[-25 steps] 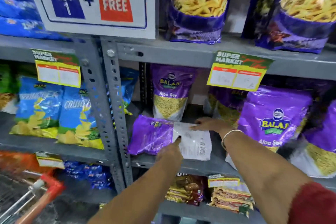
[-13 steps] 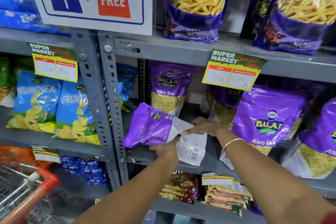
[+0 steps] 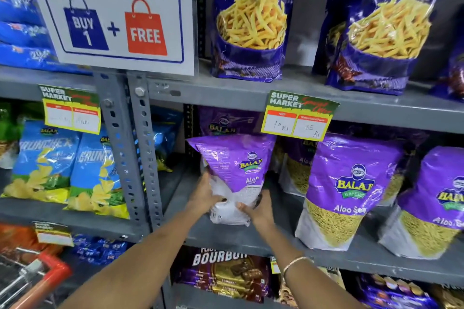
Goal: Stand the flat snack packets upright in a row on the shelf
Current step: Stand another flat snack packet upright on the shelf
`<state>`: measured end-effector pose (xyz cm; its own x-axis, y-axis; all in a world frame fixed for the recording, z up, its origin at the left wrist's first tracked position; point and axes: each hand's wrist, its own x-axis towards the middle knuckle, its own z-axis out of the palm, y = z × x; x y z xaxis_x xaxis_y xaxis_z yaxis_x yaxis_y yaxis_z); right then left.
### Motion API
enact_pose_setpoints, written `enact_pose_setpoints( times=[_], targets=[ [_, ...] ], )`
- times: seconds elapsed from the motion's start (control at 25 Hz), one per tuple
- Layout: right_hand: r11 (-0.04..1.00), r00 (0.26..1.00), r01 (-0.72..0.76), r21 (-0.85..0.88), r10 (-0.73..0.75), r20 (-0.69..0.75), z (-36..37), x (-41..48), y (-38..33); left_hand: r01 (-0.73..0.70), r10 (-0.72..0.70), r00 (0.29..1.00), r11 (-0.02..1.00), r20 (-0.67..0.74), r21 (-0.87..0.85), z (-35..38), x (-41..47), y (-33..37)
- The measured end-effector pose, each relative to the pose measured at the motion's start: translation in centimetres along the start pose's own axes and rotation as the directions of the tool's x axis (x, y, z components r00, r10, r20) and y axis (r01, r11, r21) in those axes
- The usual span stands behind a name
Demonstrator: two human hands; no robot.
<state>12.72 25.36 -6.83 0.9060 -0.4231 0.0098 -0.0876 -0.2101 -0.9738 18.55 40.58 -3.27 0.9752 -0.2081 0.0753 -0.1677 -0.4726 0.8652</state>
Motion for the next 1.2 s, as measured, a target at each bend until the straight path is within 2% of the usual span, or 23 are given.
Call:
enact_pose_setpoints(
  times=[0.16,0.24,0.36,0.44,0.56,0.6,0.72,0.76,0.8,0.88,0.92,1.04,1.08,1.2],
  targets=[
    [0.964,0.999,-0.048,-0.261,0.043,-0.024,-0.5,0.4,-0.8,0.079,-0.068,0.992,0.991,0.104,-0.106,-0.2,0.1,-0.5],
    [0.972,0.999,-0.040,-0.230,0.033,-0.033,-0.7,0.8,-1.1,0.108,-0.080,0.975,0.986,0.206,-0.126,-1.4,0.0,-0.7],
    [0.987,1.000,-0.010,-0.163,0.010,0.000,-0.6,1.2,-1.4,0.203,-0.144,0.904,0.973,0.402,-0.106,-3.9,0.0,-0.9],
    [0.969,0.996,0.064,-0.239,-0.045,0.081,0.1,3.1,0.7,0.141,-0.105,0.927,0.987,0.359,-0.075,-4.2,0.3,-0.8],
    [0.956,0.964,0.090,-0.279,-0.013,0.266,-0.2,2.9,0.1,0.029,-0.015,0.993,0.991,0.113,-0.130,-3.4,0.4,-0.8],
    [0.963,0.954,0.058,-0.262,0.024,0.299,-0.6,1.9,-1.4,0.030,-0.016,0.996,0.987,0.088,-0.157,-2.9,0.6,-1.0],
    [0.974,0.871,-0.048,-0.221,0.149,0.468,-0.7,0.7,-2.8,0.062,-0.023,0.984,0.974,0.178,-0.219,-1.6,0.3,-0.4],
    [0.978,0.870,-0.048,-0.203,0.141,0.473,-0.6,0.5,-2.9,0.069,-0.027,0.980,0.975,0.198,-0.210,-1.1,0.2,0.0],
    [0.977,0.898,-0.024,-0.210,0.113,0.425,0.0,0.4,-3.0,0.059,-0.021,0.982,0.979,0.187,-0.196,-0.6,0.1,0.3],
    [0.973,0.946,0.026,-0.230,0.051,0.321,0.7,0.1,-3.2,0.064,-0.050,0.989,0.993,0.139,-0.098,-0.6,-0.1,0.7],
    [0.981,0.947,0.029,-0.192,0.034,0.319,0.7,0.5,-2.9,0.085,-0.076,0.986,0.995,0.148,-0.058,-1.0,0.0,0.6],
    [0.999,0.898,-0.028,-0.026,0.036,0.439,-1.1,2.5,-2.5,0.163,-0.138,0.955,0.984,0.262,-0.075,-3.0,0.4,-0.1],
    [0.999,0.871,-0.037,-0.011,0.038,0.490,-1.7,2.8,-2.9,0.172,-0.147,0.954,0.982,0.260,-0.075,-3.4,0.7,-0.5],
    [0.996,0.866,-0.083,0.016,0.064,0.496,-2.3,3.3,-3.6,0.185,-0.155,0.958,0.977,0.243,-0.104,-3.9,0.8,-0.3]
  ],
)
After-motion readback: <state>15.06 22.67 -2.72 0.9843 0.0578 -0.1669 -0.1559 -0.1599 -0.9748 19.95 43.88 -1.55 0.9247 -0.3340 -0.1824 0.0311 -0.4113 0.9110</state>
